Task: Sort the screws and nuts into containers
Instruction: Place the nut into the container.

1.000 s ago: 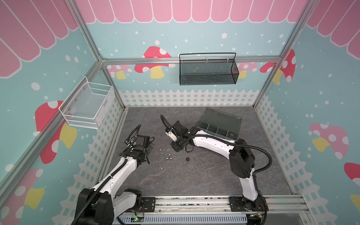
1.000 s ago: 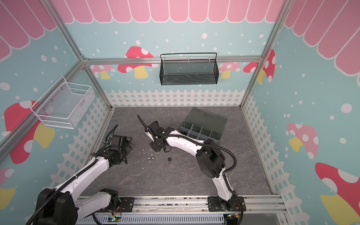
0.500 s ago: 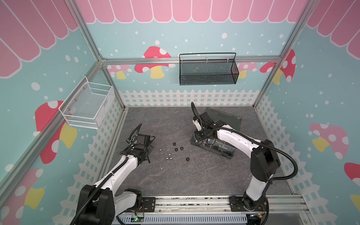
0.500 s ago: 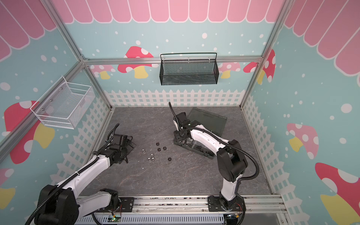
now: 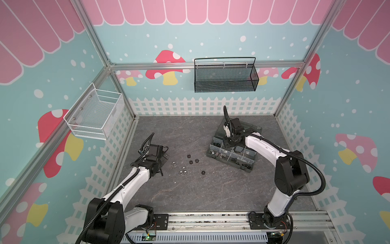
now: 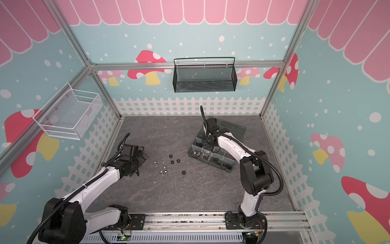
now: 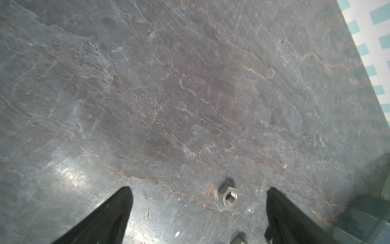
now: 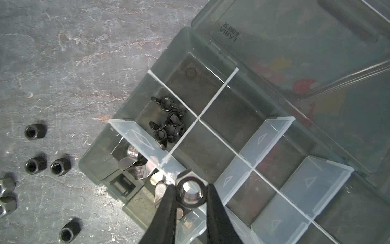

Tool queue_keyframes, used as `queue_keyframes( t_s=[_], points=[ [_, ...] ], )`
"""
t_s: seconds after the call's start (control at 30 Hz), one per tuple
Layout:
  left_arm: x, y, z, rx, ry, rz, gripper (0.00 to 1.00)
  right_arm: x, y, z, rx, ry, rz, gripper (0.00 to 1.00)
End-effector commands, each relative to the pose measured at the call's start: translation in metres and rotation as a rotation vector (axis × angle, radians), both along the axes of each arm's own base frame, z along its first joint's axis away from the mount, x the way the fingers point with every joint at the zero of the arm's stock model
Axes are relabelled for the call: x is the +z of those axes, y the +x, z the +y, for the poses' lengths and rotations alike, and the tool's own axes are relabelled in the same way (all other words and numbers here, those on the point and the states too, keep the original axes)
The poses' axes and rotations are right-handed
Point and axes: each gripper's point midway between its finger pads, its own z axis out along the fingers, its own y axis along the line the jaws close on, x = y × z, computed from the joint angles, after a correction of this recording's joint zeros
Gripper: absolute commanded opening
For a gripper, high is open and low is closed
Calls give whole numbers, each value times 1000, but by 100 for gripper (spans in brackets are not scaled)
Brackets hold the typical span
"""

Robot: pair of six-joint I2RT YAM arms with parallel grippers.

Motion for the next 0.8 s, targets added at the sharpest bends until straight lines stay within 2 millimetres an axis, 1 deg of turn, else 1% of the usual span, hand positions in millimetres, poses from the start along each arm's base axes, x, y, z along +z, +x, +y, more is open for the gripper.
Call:
queue_keyframes(
  t_s=[0.0,0.1,0.17,0.27,0.4,0.47,0.63,0.77],
  points=[
    [10,9,0,2,-5,-31,100,-20,2,-10,-21,-32,34,0],
    [10,10,0,-1,-5,-30,100,-27,3,-14,-24,-27,46,0],
    [10,10,0,-1,-3,-29,100,-31,3,-13,-17,-23,55,1],
    [10,10,0,1,-5,-28,100,-40,0,-13,-13,-23,76,8],
    [9,10,-1,0,-6,-26,100,-47,-2,-14,-13,-27,90,22],
    [9,10,-1,0,-6,-27,100,-46,-3,-14,-13,-25,90,31],
    [9,10,-1,-1,-7,-26,100,-38,-5,-14,-13,-14,76,43],
    [10,10,-1,-2,-6,-28,100,-22,-6,-13,-13,0,46,44]
  ],
)
